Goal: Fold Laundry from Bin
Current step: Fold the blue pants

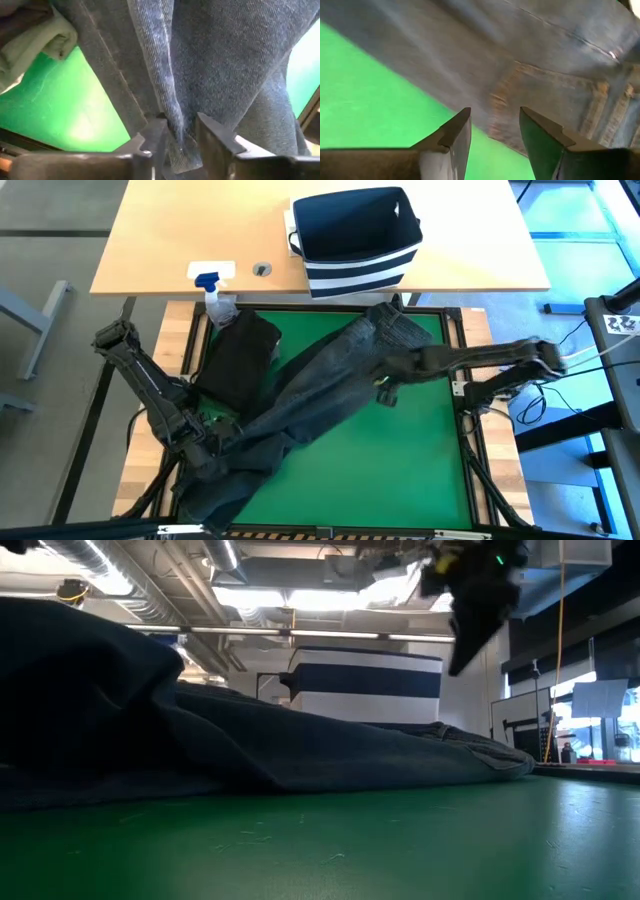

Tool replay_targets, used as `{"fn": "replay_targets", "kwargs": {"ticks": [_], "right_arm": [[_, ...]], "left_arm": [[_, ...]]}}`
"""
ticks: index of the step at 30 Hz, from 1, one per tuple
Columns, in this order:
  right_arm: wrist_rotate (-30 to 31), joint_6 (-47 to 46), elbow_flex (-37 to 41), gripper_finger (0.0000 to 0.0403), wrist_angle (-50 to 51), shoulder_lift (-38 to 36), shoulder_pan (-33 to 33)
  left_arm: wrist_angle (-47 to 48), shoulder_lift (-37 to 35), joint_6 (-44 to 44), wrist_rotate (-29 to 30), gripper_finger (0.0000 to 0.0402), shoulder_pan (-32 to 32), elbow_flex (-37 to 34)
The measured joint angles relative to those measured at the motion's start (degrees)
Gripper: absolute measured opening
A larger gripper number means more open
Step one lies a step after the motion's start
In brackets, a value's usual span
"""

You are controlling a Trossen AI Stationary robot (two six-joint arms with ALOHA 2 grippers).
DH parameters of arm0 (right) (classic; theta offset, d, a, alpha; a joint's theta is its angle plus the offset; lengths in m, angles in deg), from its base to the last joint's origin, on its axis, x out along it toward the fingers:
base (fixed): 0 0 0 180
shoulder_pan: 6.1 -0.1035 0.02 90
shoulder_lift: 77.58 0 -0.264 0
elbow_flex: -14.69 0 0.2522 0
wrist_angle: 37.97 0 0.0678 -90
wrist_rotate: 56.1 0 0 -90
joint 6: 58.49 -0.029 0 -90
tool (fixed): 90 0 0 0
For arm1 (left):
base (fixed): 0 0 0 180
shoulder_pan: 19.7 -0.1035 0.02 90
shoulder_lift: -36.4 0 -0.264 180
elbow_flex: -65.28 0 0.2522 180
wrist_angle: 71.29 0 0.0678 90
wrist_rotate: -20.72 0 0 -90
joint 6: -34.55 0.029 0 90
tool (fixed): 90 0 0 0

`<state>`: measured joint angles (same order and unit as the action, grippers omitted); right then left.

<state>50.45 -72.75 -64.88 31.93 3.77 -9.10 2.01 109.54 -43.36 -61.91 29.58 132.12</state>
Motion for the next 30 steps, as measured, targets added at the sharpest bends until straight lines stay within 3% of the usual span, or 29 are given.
{"fn": "replay_targets", "kwargs": {"ticks": [6,11,16,25,30], "right_arm": [[-1.8,6.5,14.3,0.0165,-8.9,-13.0,8.3],[-1.8,12.8,18.3,0.0165,-17.4,-14.7,12.7],[-3.3,16.2,18.5,0.0166,-25.4,-12.5,14.4],[-16.7,23.5,18.4,0.0166,-38.7,-3.8,18.8],[-25.1,20.9,18.5,0.0166,-37.0,0.6,19.6]], "left_arm": [[-0.1,-0.2,0.5,-12.3,0.0138,-7.0,2.2],[0.0,-0.6,0.5,-16.4,0.0142,-12.6,7.9],[0.2,-0.6,0.2,-9.8,0.014,-17.3,14.5],[1.1,-0.6,10.7,13.9,0.014,-29.9,21.9],[0.8,-0.3,23.9,12.0,0.014,-42.7,19.7]]}}
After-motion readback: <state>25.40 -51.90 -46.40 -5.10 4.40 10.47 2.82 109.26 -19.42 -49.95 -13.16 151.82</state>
